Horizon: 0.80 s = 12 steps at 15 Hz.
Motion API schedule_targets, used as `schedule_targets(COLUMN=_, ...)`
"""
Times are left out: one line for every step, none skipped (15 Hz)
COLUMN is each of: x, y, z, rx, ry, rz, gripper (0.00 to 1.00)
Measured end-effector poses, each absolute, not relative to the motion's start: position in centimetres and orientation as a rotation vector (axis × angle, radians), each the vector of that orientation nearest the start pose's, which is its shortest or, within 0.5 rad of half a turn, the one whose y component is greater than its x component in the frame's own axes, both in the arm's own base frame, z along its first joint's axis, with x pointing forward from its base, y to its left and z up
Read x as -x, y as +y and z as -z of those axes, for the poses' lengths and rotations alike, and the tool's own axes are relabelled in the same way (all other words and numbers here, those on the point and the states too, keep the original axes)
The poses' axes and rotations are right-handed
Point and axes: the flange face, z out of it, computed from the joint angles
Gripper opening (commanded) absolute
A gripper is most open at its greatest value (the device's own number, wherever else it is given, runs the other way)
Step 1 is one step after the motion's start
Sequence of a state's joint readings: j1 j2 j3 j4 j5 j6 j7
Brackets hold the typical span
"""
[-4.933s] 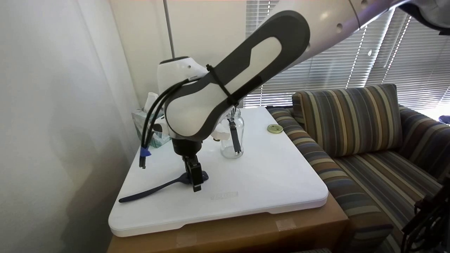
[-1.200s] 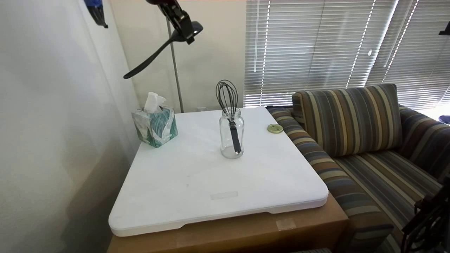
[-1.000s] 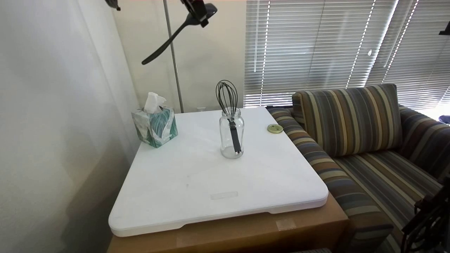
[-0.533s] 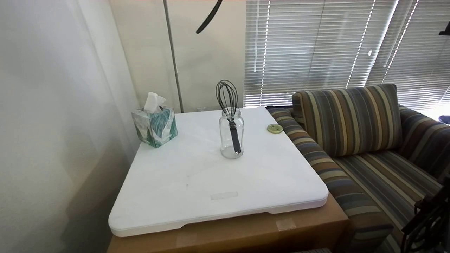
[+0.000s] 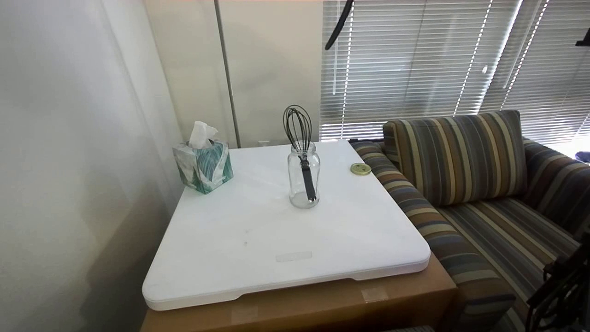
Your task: Put the dishing spoon in the glass cup
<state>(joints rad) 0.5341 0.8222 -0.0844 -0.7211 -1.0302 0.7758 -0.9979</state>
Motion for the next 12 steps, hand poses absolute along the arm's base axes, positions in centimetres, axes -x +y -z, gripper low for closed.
schedule_targets(x=-63.2, y=20.4, z=-51.0, rx=-1.847, ry=1.001, rz=1.145, gripper=0.33)
schedule_targets(x=-63.4, y=20.1, z=-50.2, rx=-1.836, ry=1.037, rz=1.182, gripper=0.33)
schedule_targets(x=-63.7, y=19.7, z=-49.2, rx=-1.825, ry=1.075, rz=1.220, gripper=0.33)
schedule_targets(x=-64.0, y=19.3, z=-48.2, rx=-1.815, ry=1.109, rz=1.256, gripper=0.33)
schedule_targets(x=-64.5, y=18.7, z=-46.9, rx=-1.805, ry=1.136, rz=1.289, gripper=0.33)
schedule_targets(x=-64.9, y=18.1, z=-45.7, rx=-1.795, ry=1.158, rz=1.316, gripper=0.33)
schedule_targets(x=-65.4, y=17.6, z=-44.4, rx=-1.785, ry=1.174, rz=1.338, gripper=0.33)
schedule_targets(x=-65.9, y=17.1, z=-43.2, rx=-1.776, ry=1.186, rz=1.351, gripper=0.33)
schedule_targets(x=-66.4, y=16.7, z=-42.0, rx=-1.766, ry=1.199, rz=1.356, gripper=0.33)
schedule_targets(x=-66.9, y=16.5, z=-40.9, rx=-1.753, ry=1.214, rz=1.353, gripper=0.33)
schedule_targets(x=-67.4, y=16.5, z=-39.7, rx=-1.737, ry=1.231, rz=1.346, gripper=0.33)
schedule_targets(x=-67.7, y=16.7, z=-38.6, rx=-1.721, ry=1.248, rz=1.340, gripper=0.33)
